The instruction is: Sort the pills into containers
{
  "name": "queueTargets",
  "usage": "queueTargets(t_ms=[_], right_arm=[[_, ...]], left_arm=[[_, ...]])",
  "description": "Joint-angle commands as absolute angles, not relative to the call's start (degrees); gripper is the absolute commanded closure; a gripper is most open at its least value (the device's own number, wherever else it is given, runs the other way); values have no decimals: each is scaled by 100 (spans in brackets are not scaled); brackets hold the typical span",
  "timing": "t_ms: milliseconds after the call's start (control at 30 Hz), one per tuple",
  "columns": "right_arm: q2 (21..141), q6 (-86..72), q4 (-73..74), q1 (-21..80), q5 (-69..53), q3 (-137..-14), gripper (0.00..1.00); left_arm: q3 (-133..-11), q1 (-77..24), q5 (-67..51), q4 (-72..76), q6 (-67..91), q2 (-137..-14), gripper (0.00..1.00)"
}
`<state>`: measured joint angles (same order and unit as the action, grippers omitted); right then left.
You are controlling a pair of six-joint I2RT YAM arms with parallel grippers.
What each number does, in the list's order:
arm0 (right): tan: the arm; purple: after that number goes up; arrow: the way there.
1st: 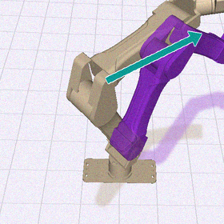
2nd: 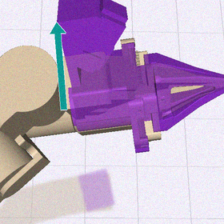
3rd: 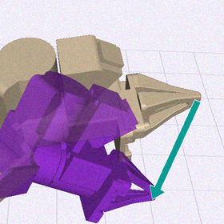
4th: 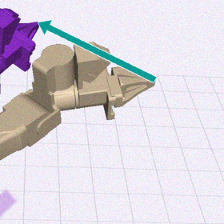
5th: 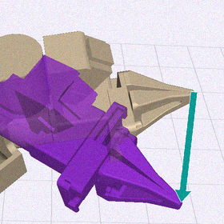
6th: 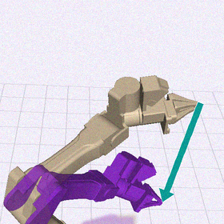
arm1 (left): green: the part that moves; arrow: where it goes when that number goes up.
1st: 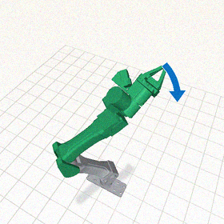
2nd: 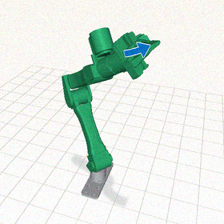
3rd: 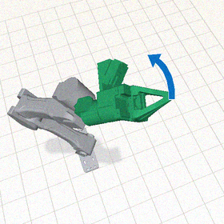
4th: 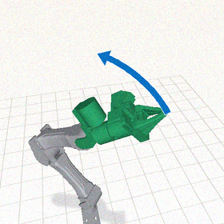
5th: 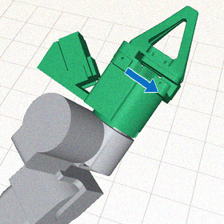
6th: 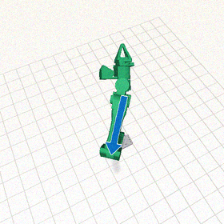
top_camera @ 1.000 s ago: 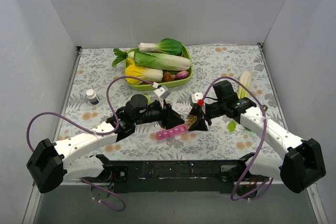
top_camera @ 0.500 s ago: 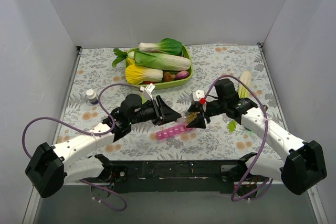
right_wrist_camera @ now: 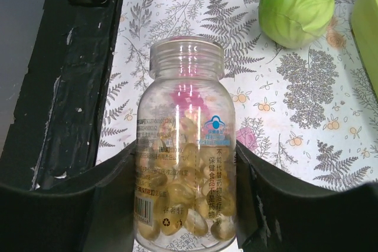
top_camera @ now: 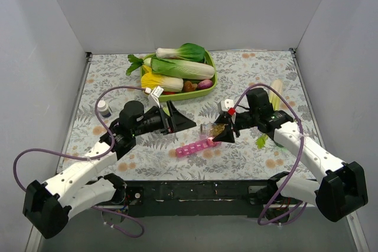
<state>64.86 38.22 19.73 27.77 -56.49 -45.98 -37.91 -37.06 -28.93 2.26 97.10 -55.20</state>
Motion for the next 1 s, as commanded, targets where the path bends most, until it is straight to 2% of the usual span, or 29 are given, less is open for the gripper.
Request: queueTargets(t_ms=[0, 100, 267, 600, 733, 867, 900, 967], right_arm=[[6381, 3709, 1969, 2777, -5880, -4544, 99], [6390, 3700, 1890, 2777, -6143, -4500, 99], [6478, 3630, 1741, 2786, -6871, -4412, 99], [6548, 3410, 1450, 2786, -7172, -4298, 99], [6548, 3384, 1415, 2786, -7172, -4272, 99], [6548, 3349, 1371, 2786, -7154, -4254, 99], [6539, 3349, 1362, 2786, -7146, -4245, 99], [6548, 3331, 1345, 2786, -7119, -4245, 99]], left_arm=[[-4026, -3700, -3259, -387, 7466, -4923, 2], [-3597, -3726, -4083, -159, 5840, -4467, 2], [-2892, -3893, -4245, 728, 3582, -4017, 2], [-3823, -4596, -4166, 958, 2760, -5571, 4], [-3902, -4746, -4096, 1037, 2856, -5862, 12], [-3946, -4799, -3990, 1125, 3067, -5941, 26], [-3946, -4799, -3929, 1151, 3128, -5950, 35], [-3973, -4799, -3876, 1169, 3295, -5968, 40]])
